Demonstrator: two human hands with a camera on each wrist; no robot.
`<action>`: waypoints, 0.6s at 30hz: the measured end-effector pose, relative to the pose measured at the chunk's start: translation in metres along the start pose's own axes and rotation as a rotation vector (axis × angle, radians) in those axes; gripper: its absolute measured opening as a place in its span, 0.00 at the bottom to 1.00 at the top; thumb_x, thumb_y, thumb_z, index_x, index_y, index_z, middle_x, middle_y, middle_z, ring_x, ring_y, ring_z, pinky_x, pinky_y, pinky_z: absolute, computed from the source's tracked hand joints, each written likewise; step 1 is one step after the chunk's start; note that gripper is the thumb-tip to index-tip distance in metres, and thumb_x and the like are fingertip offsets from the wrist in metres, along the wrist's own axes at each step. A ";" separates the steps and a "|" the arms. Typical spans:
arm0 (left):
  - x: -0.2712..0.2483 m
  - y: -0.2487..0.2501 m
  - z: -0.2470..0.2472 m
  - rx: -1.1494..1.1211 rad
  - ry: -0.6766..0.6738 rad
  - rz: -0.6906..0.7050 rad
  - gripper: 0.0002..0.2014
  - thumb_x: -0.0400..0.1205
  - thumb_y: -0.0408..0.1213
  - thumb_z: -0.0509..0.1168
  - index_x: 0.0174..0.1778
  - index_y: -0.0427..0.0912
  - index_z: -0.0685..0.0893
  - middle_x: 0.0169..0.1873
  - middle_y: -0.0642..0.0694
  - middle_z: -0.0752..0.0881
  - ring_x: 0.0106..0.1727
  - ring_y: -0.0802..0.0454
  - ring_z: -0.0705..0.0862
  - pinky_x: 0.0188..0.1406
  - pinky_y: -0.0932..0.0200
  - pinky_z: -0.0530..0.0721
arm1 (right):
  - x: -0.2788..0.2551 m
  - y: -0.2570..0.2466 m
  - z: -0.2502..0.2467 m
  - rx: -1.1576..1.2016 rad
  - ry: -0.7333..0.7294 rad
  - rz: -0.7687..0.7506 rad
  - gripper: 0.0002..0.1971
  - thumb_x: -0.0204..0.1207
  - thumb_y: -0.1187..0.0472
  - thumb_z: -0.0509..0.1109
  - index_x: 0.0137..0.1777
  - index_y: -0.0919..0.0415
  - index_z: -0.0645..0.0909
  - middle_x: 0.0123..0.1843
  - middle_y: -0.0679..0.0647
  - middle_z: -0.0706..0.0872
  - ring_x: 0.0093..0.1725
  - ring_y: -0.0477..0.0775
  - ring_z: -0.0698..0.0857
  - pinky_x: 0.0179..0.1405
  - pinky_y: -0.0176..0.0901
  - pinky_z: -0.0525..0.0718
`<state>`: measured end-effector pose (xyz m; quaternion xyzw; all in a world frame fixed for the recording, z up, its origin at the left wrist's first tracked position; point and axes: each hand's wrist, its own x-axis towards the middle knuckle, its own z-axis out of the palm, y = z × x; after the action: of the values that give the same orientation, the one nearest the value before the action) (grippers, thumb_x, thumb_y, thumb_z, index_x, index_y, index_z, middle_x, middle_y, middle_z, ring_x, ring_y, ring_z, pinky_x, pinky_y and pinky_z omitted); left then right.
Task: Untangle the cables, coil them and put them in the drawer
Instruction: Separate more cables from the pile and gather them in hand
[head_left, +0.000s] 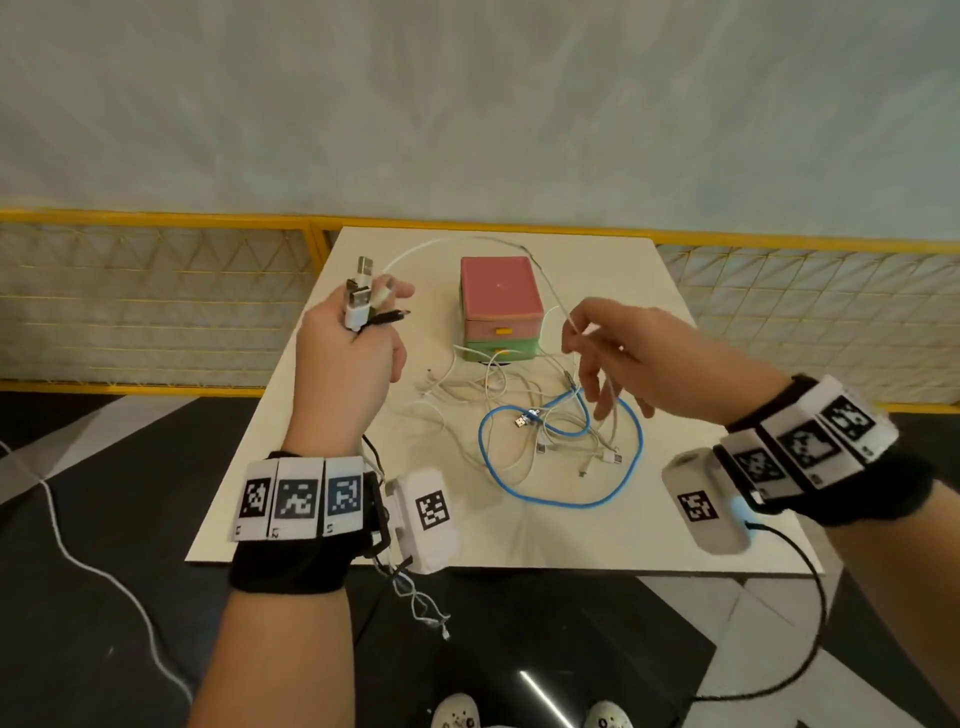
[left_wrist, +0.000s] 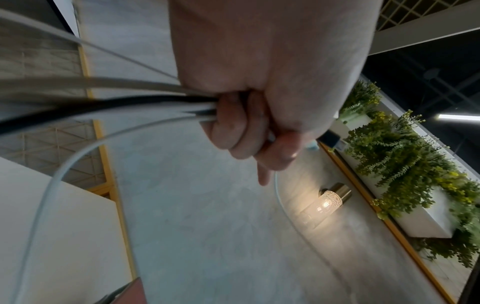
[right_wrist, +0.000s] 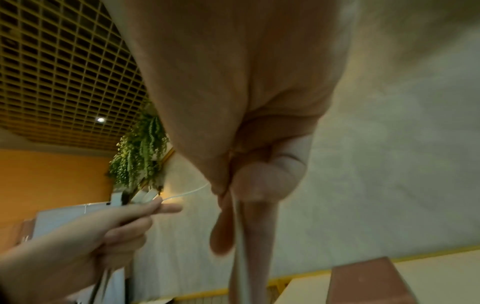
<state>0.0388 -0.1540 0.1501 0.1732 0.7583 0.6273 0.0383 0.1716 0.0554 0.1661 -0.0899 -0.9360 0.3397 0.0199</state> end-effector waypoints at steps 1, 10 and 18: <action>-0.003 0.001 0.002 -0.027 -0.046 -0.006 0.25 0.80 0.20 0.57 0.66 0.47 0.83 0.36 0.50 0.80 0.30 0.60 0.76 0.19 0.74 0.70 | -0.009 0.002 0.005 -0.036 -0.071 0.021 0.06 0.85 0.59 0.56 0.49 0.55 0.74 0.32 0.53 0.88 0.28 0.52 0.89 0.15 0.41 0.78; -0.021 0.000 0.010 -0.007 -0.242 0.097 0.15 0.88 0.46 0.59 0.49 0.47 0.91 0.17 0.44 0.80 0.16 0.60 0.68 0.23 0.69 0.69 | -0.058 0.037 0.061 -0.224 -0.518 0.146 0.12 0.81 0.50 0.62 0.48 0.52 0.86 0.42 0.42 0.91 0.40 0.39 0.86 0.43 0.38 0.87; -0.040 0.019 0.030 -0.005 -0.544 0.248 0.33 0.90 0.50 0.47 0.30 0.39 0.88 0.29 0.42 0.89 0.31 0.52 0.84 0.37 0.62 0.80 | -0.048 0.029 0.052 -0.201 -0.076 -0.052 0.15 0.83 0.50 0.60 0.64 0.51 0.82 0.58 0.43 0.87 0.54 0.39 0.83 0.57 0.36 0.79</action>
<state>0.0887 -0.1359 0.1558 0.4259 0.6919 0.5596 0.1636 0.2178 0.0354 0.1091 -0.0541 -0.9674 0.2468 -0.0161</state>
